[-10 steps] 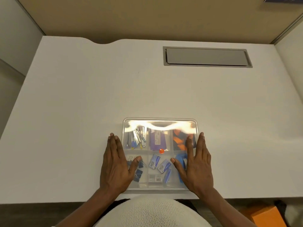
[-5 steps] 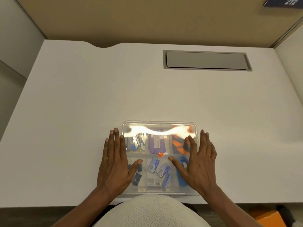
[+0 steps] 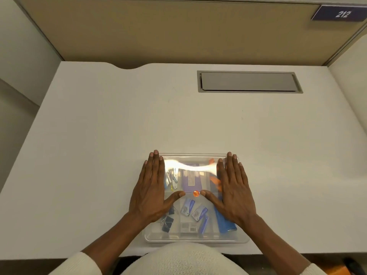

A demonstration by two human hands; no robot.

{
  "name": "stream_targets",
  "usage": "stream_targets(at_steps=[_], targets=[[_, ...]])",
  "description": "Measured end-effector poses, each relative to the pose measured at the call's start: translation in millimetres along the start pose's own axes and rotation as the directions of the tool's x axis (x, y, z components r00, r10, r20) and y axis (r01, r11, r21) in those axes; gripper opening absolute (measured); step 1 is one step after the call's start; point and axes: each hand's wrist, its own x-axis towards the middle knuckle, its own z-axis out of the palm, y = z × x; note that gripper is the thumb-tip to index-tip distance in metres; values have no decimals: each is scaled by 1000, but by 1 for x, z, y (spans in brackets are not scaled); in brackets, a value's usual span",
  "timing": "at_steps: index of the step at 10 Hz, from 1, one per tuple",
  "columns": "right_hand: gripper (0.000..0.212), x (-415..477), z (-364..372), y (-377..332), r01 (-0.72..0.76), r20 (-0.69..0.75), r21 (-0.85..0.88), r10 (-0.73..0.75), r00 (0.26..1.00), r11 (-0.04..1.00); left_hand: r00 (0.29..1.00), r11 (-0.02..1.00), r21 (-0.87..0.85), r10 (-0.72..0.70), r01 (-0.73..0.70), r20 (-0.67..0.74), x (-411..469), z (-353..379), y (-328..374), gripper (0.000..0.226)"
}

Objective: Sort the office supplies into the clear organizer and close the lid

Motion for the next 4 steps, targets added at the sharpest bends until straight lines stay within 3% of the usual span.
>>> stream_targets(at_steps=[2,4], targets=[[109,0,-8,-5,4,32,-18,-3,999,1000,1000,999,32,-6,5,28,0,-3,2,118],[104,15,-31,-16,-53,22,19,53,998,998,998,996,90,26,-22,-52,5,-15,10,118]])
